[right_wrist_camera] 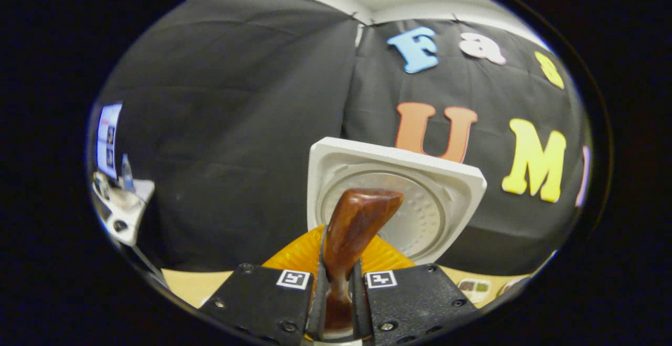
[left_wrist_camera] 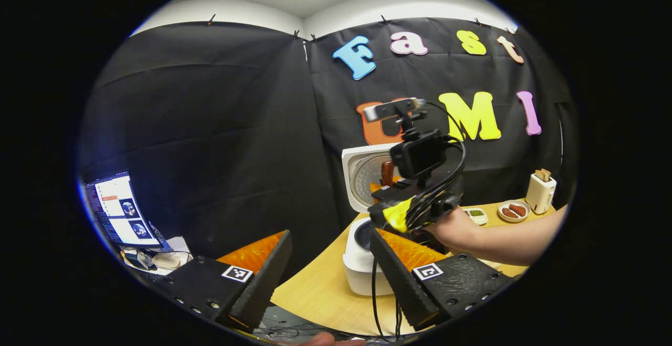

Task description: Close the left gripper, press the button to open the rice cooker; take a wooden spoon from the chopstick holder with the right hand, scoop a spoonful of rice and pour it into the rice cooker, then put the wooden spoon back into the chopstick holder.

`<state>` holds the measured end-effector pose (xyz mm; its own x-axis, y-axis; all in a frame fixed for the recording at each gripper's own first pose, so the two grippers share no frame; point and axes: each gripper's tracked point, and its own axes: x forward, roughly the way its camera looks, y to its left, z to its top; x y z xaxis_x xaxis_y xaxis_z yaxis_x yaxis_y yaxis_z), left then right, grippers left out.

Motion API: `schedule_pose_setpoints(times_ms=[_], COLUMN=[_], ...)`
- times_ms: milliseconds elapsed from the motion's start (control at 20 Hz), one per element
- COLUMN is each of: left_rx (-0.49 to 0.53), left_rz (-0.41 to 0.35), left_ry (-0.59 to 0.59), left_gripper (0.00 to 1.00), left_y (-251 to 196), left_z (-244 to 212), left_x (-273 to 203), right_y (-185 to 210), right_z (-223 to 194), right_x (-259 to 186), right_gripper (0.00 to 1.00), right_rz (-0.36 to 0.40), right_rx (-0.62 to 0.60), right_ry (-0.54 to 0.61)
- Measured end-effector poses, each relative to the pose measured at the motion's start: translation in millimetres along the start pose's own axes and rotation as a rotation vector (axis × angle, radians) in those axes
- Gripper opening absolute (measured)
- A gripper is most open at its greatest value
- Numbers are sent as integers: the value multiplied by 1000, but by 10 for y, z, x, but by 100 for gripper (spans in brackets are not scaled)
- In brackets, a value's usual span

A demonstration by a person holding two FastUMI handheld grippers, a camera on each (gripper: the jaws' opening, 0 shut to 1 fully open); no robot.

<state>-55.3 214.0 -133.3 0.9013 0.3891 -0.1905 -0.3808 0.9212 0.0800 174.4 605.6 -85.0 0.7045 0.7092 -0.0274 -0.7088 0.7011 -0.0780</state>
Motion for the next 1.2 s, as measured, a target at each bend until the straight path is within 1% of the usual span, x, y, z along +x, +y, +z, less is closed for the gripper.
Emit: schedule_pose_setpoints(times_ms=[150, 250, 350, 450, 600, 700, 800, 850, 900, 1150, 1200], left_rx=[-3, -4, 5, 17, 31, 28, 33, 36, 40, 56, 59], left_rz=[-6, -20, -33, -56, -95, -130, -160, -175, -190, -252, -259], left_ry=[-5, -12, -28, -33, -42, -42, -44, -47, -50, -60, -61], left_gripper=[95, 95, 95, 95, 95, 95, 95, 91, 95, 95, 95], left_y=[-10, -31, -55, -103, -224, -414, -522, -587, -652, -917, -961], left_z=[2, 19, 62, 104, 158, 219, 229, 230, 241, 303, 303], left_x=[1, -4, -16, -40, -45, 34, 37, 33, 29, 42, 49], right_y=[-339, -596, -884, -1264, -1807, -2236, -2674, -2865, -3073, -3993, -4135], right_z=[258, 391, 499, 584, 627, 552, 392, 287, 186, -355, -440], right_x=[-139, -304, -499, -734, -1154, -1489, -1821, -1977, -2140, -3018, -3150], right_gripper=[25, 25, 26, 25, 25, 25, 25, 25, 25, 25, 25], right_rz=[-36, -49, -82, -128, -206, -284, -364, -407, -446, -648, -675], right_rx=[267, 419, 541, 616, 661, 678, 674, 667, 663, 608, 604], right_ry=[-21, -55, -95, -136, -192, -217, -236, -230, -230, -213, -212])
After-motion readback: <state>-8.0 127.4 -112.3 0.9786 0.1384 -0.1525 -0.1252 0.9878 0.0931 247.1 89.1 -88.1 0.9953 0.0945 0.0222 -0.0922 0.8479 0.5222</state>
